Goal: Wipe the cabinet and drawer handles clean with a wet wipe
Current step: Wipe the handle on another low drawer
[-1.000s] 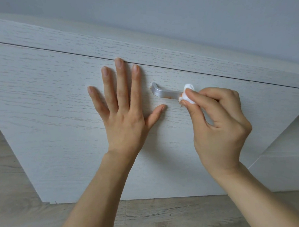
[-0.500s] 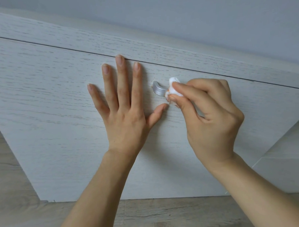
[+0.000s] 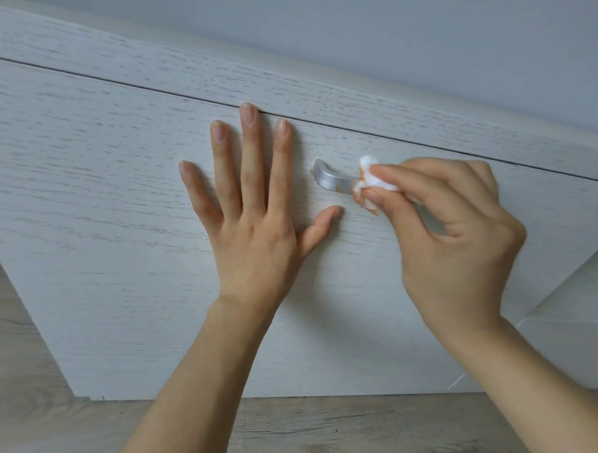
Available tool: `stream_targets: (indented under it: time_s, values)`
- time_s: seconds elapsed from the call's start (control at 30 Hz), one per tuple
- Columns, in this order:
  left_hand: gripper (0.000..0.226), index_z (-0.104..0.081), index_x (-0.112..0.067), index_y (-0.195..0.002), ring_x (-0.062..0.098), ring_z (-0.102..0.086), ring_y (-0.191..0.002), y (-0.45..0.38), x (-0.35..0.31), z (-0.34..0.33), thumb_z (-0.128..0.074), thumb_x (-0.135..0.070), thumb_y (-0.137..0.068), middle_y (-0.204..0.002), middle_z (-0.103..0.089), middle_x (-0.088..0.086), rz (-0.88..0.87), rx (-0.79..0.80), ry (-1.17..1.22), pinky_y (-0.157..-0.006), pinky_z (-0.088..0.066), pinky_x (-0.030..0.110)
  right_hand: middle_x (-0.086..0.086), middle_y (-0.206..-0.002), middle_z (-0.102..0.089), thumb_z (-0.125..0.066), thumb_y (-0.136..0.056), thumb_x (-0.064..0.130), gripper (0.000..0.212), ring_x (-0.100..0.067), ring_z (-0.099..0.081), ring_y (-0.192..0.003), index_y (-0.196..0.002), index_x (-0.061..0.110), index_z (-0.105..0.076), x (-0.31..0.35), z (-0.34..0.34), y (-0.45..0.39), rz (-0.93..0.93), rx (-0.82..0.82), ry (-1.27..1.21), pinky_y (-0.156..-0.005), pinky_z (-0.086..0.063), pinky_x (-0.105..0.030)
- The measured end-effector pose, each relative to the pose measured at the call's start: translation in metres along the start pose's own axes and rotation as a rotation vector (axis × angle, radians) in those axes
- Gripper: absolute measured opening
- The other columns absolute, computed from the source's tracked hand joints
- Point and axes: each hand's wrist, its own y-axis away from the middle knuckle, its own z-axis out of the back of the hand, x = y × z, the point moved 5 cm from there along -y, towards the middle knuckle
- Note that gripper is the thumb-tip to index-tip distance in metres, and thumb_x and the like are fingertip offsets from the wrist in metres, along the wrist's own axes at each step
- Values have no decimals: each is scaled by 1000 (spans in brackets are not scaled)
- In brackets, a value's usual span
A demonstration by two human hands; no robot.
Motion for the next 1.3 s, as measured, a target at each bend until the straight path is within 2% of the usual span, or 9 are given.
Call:
stream_targets:
  time_s: [0.17,0.33,0.5,0.67,0.87,0.97,1.07,1.2,1.3]
  values:
    - [84,-25,-6,-146,41,-22,-135,-2,-2,1,-40,-66,-88,-147,-34,21,0,-3,-1,-109,-12,61,4,-84,-68,-71,-85,18,7,-16,-56,-80,-90,15,-75,7,-8,-3,13,34,17,-74,-41,-33]
    - [85,-24,-7,-146,41,-21,-136,0,0,0,-43,-67,-89,-147,-33,21,3,8,-2,-109,-11,61,7,-85,-63,-72,-84,15,12,-17,-56,-80,-96,17,-71,0,5,3,-57,-7,-9,-73,-45,-35]
    - [82,-25,-7,-145,40,-23,-135,-1,-2,1,-40,-65,-90,-147,-30,17,3,-15,11,-108,-13,61,2,-83,-67,-72,-84,15,8,-16,-56,-79,-91,13,-75,10,-9,-5,-2,50,-9,-75,-45,-30]
    - [82,-24,-7,-146,41,-23,-135,-1,-2,0,-39,-66,-90,-147,-30,17,-2,-6,5,-108,-13,62,2,-84,-67,-72,-83,15,8,-19,-58,-82,-91,12,-75,10,-11,-7,-69,68,-39,-72,-50,-41]
    - [85,-22,-7,-147,40,-21,-136,0,-1,-1,-42,-67,-89,-148,-30,17,-2,12,-9,-109,-11,61,3,-85,-67,-70,-84,17,11,-13,-56,-82,-95,18,-71,-2,4,0,-168,30,-95,-76,-48,-35]
    - [84,-23,-7,-147,40,-22,-136,0,-1,-1,-41,-67,-90,-148,-31,17,-1,1,-13,-109,-12,61,4,-83,-66,-72,-82,17,9,-19,-59,-79,-91,16,-73,9,-8,-5,-103,47,-60,-74,-47,-40]
    - [81,-22,-8,-147,40,-20,-136,0,-1,-2,-35,-66,-92,-148,-25,18,7,0,8,-109,-11,60,3,-83,-69,-72,-83,19,7,-16,-59,-79,-88,16,-75,13,-12,-9,-45,73,-39,-74,-45,-37]
    - [84,-19,-9,-147,39,-18,-136,0,-1,-3,-37,-68,-90,-149,-19,16,12,19,-16,-110,-9,60,1,-84,-69,-73,-83,15,7,-20,-60,-81,-90,13,-74,10,-10,-7,-76,62,-34,-72,-49,-47]
    - [81,-21,-8,-147,40,-19,-136,0,-2,-2,-35,-66,-91,-149,-24,17,8,10,3,-110,-9,60,2,-83,-67,-72,-83,16,8,-18,-59,-81,-90,13,-74,13,-13,-6,-67,66,-43,-74,-49,-42]
